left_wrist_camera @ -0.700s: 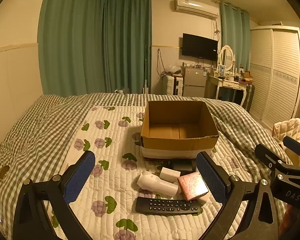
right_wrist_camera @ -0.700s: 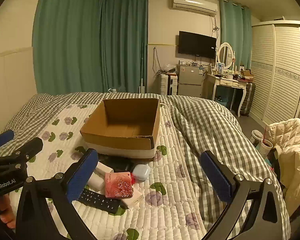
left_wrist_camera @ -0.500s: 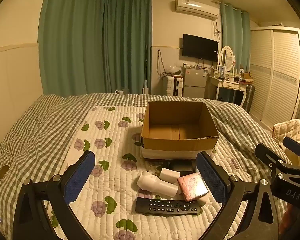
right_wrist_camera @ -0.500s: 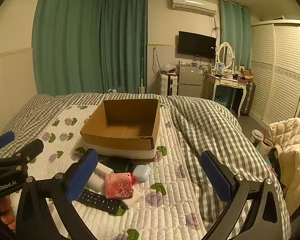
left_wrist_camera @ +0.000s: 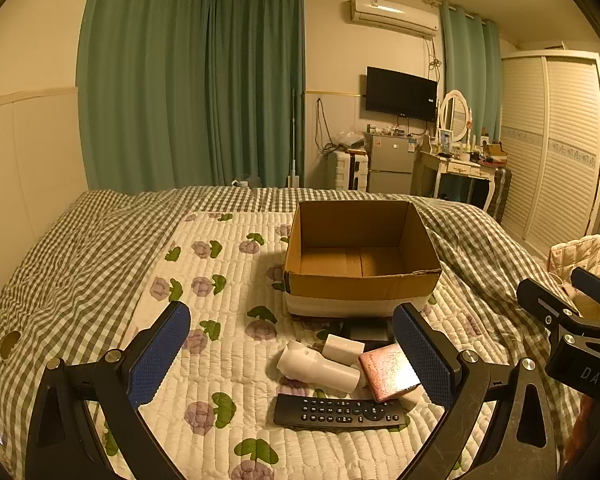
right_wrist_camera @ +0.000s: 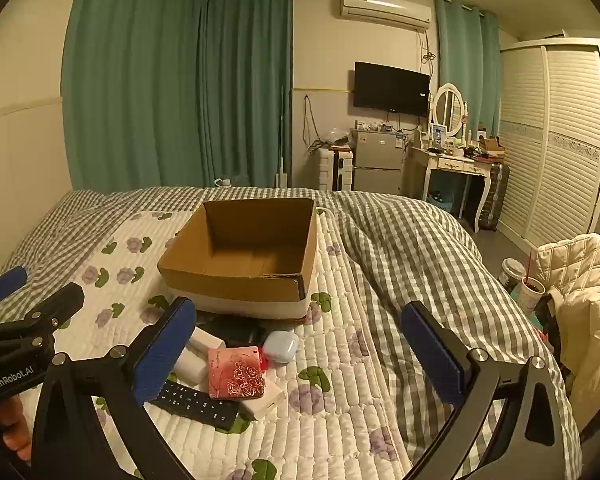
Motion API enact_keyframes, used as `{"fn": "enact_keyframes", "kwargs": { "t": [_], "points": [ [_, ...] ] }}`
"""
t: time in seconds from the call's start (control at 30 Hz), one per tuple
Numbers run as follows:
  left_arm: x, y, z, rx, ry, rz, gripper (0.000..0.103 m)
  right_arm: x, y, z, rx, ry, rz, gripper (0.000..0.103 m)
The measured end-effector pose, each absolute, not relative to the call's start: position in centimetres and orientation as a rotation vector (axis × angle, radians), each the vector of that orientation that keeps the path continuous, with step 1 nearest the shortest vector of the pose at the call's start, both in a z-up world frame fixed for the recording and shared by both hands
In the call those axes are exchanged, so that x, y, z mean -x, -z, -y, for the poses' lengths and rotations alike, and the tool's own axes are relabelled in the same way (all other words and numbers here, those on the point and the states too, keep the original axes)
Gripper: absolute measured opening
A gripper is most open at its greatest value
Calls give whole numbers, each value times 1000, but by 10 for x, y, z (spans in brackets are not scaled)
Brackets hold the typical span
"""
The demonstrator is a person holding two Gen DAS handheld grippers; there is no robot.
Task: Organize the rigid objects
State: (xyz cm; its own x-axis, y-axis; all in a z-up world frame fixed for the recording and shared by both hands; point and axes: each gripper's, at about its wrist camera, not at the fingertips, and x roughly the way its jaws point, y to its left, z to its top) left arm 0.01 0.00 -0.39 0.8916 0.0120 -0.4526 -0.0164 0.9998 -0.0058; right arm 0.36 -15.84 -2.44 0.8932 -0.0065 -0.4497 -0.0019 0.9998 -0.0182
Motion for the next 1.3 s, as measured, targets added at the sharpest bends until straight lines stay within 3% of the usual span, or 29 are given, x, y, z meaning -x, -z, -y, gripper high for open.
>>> {"fn": "enact_keyframes", "kwargs": {
  "t": [1.3],
  "points": [
    [1, 1, 0, 3, -23, -463, 103, -3, 26, 158, 18, -3, -468, 103]
  ]
}}
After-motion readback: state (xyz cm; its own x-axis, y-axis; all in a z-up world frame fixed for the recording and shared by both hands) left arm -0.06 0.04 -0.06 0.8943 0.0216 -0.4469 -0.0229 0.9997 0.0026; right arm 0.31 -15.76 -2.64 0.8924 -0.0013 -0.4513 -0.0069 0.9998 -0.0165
